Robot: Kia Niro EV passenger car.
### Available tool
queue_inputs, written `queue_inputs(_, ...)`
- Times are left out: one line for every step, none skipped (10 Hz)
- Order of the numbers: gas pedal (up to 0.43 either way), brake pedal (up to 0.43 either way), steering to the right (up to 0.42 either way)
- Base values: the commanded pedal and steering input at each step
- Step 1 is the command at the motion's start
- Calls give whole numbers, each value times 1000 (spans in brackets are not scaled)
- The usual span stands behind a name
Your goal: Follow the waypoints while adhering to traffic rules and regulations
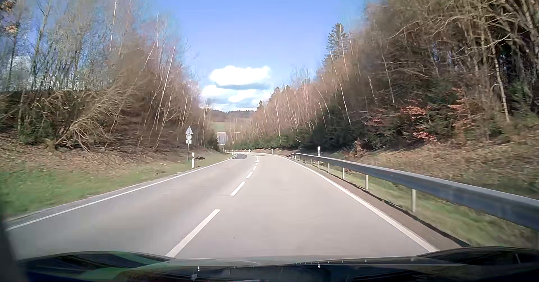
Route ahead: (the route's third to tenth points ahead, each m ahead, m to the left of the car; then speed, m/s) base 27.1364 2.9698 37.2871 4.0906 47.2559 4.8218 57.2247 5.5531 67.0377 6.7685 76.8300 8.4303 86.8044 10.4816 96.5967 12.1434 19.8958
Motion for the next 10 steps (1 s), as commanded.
queue_inputs(39,0,-15)
queue_inputs(39,0,-15)
queue_inputs(39,0,-15)
queue_inputs(39,0,-15)
queue_inputs(39,0,-15)
queue_inputs(39,0,-16)
queue_inputs(39,0,-17)
queue_inputs(39,0,-18)
queue_inputs(39,0,-17)
queue_inputs(39,0,-18)
